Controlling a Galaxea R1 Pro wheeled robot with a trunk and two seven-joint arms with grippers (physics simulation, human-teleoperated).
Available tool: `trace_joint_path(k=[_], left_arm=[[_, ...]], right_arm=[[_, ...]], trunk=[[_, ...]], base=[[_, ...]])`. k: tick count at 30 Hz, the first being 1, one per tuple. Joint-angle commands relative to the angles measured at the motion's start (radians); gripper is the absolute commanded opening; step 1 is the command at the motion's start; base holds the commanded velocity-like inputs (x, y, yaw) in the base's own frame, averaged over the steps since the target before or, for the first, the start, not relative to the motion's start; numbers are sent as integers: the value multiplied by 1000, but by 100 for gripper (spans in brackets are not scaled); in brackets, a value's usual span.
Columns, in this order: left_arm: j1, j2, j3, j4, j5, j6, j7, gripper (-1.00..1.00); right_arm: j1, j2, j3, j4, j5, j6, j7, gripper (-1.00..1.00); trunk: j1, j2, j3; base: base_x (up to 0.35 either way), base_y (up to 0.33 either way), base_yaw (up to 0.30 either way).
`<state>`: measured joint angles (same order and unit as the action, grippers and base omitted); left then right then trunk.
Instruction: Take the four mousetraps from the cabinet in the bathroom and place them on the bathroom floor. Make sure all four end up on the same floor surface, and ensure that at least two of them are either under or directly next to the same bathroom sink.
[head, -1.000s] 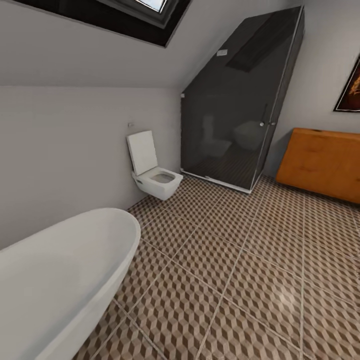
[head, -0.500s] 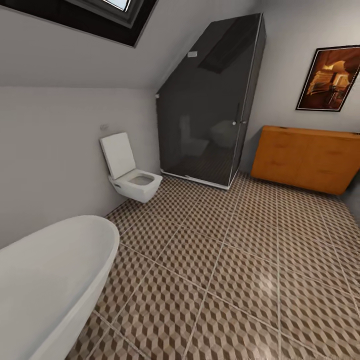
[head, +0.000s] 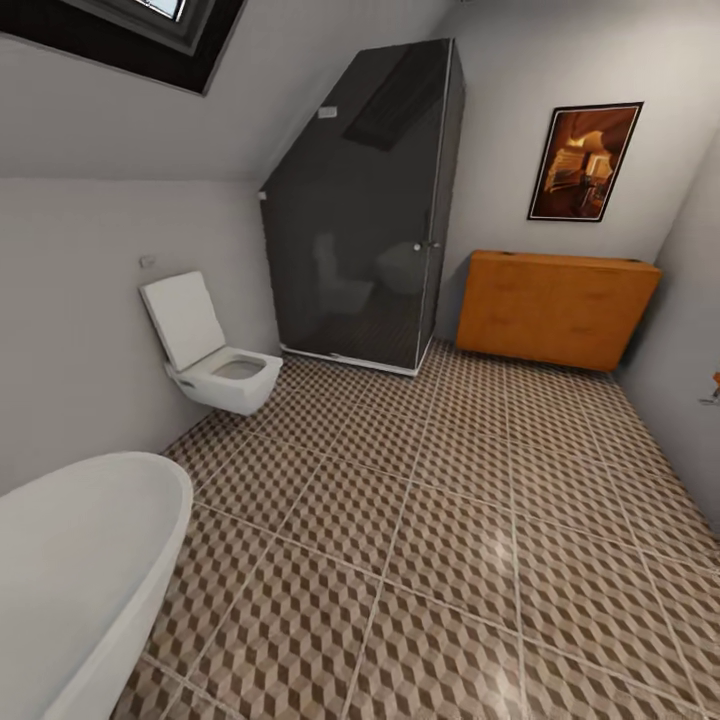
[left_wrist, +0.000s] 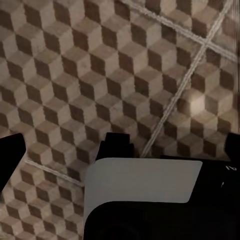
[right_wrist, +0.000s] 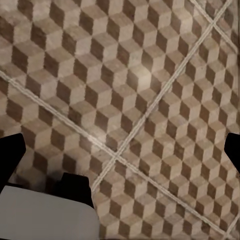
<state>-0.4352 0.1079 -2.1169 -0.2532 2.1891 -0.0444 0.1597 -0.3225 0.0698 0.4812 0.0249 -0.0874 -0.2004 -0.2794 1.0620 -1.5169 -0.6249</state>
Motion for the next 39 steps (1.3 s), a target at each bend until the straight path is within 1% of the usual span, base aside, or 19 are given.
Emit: trace_joint_path(k=[1,15,21,30,34,39], left_arm=[[-1,1,-6,-5,4,-5,6,100],[0,1,-6,-5,3,-5,6,100],[0,1,-6,-5,3,-5,6,100],[0,1,-6,-5,4,-5,6,100],[0,1,-7,-5,3,-5,6,100],[0,1,-7,-5,3,-5,6,100]], right_arm=[[-1,1,8,3,-9,-5,-2,100],[-1,1,8,3,-10,-5,-1,100],[-1,1,8,3,-11,-5,16,100],[-1,1,8,3,-11,-5,20,100],[-1,1,8,3,-11,-5,20,100],[-1,1,8,4,-11,-5,21,100]], trunk=[[0,-1,0],[0,-1,8],[0,-1,12],[0,-1,18],[0,-1,21],[0,-1,24]], base=[[0,0,-286],[0,0,-286],[0,0,-286],[0,0,-286],[106,0,-286],[232,0,-286]])
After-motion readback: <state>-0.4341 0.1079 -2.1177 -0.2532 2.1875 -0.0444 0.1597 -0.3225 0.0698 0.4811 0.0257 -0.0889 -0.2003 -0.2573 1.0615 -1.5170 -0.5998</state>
